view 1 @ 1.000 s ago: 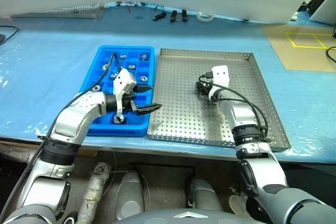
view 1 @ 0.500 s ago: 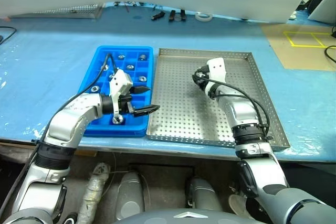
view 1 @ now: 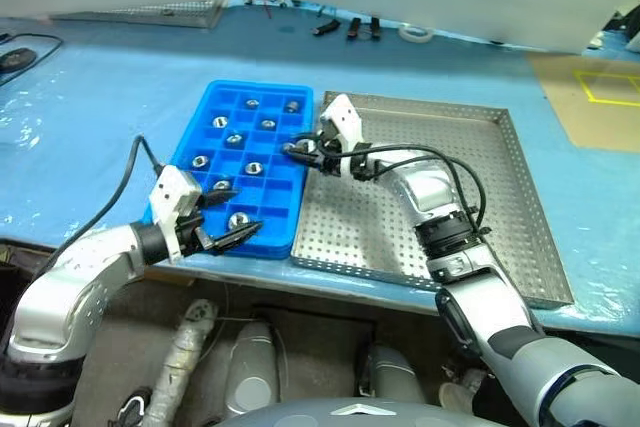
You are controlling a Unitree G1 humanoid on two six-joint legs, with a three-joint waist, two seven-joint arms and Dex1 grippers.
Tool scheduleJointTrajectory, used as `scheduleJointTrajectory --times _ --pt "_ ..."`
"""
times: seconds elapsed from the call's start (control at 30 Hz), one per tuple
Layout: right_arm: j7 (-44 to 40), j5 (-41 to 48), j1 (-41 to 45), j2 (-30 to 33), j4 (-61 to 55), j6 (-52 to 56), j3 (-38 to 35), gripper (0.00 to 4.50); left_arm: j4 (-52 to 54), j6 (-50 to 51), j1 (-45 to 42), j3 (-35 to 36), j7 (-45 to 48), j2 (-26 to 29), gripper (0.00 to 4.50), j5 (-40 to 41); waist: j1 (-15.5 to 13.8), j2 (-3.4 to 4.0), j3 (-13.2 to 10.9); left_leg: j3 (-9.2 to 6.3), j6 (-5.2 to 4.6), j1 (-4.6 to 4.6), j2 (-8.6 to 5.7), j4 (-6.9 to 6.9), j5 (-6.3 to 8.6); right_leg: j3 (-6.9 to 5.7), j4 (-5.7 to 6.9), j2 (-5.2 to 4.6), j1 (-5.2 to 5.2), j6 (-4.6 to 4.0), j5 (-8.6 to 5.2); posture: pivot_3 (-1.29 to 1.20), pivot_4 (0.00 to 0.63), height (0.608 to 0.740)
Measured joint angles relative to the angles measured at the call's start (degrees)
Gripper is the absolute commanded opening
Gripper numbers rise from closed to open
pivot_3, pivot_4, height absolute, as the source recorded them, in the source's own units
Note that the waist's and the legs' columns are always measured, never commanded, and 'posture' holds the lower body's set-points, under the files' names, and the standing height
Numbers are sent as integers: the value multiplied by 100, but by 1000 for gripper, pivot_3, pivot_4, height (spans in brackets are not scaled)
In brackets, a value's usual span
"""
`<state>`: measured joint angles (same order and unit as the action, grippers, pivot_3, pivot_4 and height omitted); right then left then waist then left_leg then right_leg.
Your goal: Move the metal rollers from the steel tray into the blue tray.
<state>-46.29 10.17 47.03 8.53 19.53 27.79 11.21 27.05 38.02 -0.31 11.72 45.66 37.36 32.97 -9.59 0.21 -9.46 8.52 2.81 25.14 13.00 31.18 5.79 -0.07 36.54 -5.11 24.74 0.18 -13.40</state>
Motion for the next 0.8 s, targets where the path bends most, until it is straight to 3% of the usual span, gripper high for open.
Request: scheduleJointTrajectory --times 0.33,0.5,0.77,0.8 --pt "-339 -122 0 86 457 -172 203 1690 705 73 798 405 -588 -131 4500 321 -548 0 0 -5 -1 0 5 -4 2 18 8 0 -1 30 -20 484 150 740" --pt "-515 -125 -60 223 370 -178 279 1690 711 74 742 408 -638 -102 4500 398 -604 0 0 -5 0 -1 4 -4 1 18 9 1 0 7 -6 471 150 740" --pt "-499 -125 -194 293 223 -56 336 4313 658 52 541 309 -609 -57 4500 393 -565 0 0 -5 1 -1 3 -3 0 18 9 4 4 5 -4 422 150 740" --pt "-468 -124 -193 293 223 -48 321 4466 646 52 515 286 -602 -54 4500 391 -558 0 0 -5 1 -1 3 -3 0 19 9 4 4 5 -4 422 150 740"
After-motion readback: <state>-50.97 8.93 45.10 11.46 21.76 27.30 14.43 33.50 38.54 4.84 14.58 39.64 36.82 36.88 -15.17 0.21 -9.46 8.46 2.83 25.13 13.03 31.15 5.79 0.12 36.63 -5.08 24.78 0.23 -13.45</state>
